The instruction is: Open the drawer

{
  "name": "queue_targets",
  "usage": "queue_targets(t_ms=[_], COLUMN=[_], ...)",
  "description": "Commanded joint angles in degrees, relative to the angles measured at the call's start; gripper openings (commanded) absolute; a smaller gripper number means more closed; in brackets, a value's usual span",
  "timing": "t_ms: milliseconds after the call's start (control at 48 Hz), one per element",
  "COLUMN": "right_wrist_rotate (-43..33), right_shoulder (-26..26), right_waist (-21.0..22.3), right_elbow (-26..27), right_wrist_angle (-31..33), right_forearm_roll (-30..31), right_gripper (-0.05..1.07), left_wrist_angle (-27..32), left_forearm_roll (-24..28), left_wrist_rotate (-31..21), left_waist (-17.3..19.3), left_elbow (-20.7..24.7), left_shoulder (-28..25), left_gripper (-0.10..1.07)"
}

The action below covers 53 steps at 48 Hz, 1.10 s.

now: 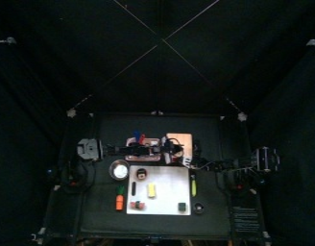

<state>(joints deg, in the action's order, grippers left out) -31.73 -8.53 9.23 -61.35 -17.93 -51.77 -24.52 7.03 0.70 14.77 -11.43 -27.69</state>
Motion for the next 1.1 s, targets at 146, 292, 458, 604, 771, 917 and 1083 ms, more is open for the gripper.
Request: queue_targets(t_ms=[146,292,458,604,771,917,1083], right_wrist_rotate=[0.0,0.0,0.0,0.0,0.0,0.1,0.1], right_shoulder=[-1.1,-1.6,-2.5,-2.6,-2.3,-2.1,-1.9], right_waist=[-0.4,-1.6,-4.2,-6.1,-9.1,-11.7,-14.7], right_elbow=[0.6,0.7,1.1,1.3,1.6,1.6,1.8], right_wrist_angle=[-0.4,-0.4,-0.4,-0.5,-0.5,-1.9,-4.0], right_forearm_roll=[0.2,-0.1,-0.3,-1.3,-3.9,-7.2,-10.4], right_gripper=[0.62,0.62,0.62,0.62,0.62,0.62,0.62], left_wrist_angle=[-0.1,0.0,0.9,1.2,1.2,1.2,1.2], left_forearm_roll=[0.2,0.2,0.2,0.2,0.2,0.2,0.2], left_wrist_rotate=[-0.1,-0.1,-0.1,-0.1,-0.1,-0.1,-0.1], left_waist=[0.1,0.2,0.5,0.6,0.6,0.6,0.6], left_elbow=[0.4,0.3,0.4,0.4,0.3,0.3,0.3], left_shoulder=[0.9,0.9,0.8,0.8,0.9,0.7,0.6], left_gripper=[0.47,0.47,0.47,0.47,0.47,0.47,0.47])
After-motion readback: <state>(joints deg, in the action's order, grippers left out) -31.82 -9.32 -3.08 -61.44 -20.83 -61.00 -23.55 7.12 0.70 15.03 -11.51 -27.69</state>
